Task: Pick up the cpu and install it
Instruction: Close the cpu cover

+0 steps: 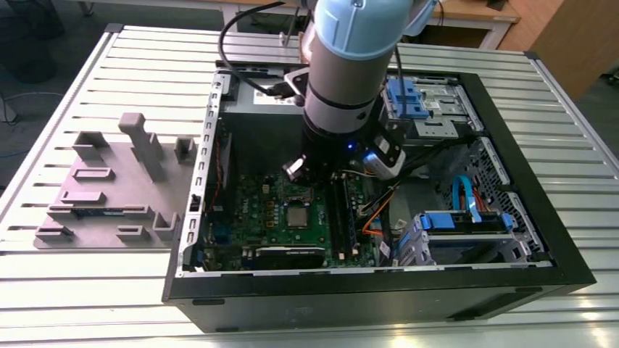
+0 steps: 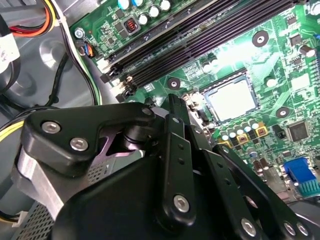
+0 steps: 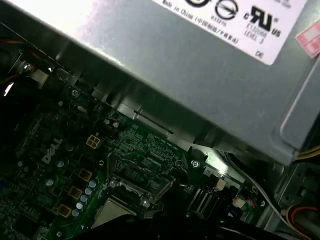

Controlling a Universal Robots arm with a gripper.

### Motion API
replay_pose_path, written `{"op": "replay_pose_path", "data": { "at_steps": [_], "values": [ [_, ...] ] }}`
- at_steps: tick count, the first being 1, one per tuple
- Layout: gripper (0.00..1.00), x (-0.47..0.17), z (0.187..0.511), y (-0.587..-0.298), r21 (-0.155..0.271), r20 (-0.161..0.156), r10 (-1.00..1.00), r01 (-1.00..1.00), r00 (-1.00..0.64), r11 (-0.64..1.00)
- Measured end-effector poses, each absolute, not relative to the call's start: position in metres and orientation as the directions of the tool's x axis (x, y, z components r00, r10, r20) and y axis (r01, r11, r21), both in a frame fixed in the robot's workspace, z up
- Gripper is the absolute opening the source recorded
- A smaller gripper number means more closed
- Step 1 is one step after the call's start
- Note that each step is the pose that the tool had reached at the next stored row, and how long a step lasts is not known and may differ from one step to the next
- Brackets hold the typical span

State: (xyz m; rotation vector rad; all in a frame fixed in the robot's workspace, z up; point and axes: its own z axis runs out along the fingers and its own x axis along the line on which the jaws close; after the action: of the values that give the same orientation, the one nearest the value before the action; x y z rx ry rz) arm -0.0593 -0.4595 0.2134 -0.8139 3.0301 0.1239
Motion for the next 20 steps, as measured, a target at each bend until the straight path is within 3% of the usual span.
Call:
{"op": "replay_pose_path", "data": {
  "at_steps": [11,20],
  "values": [
    [0.11,-0.057,0.214,-0.473,0.114,-0.044,-0.499,-0.500,-0.866,0.858],
    [0.11,-0.055,0.213,-0.464,0.123,-0.049,-0.498,-0.500,-0.866,0.857]
  ]
}}
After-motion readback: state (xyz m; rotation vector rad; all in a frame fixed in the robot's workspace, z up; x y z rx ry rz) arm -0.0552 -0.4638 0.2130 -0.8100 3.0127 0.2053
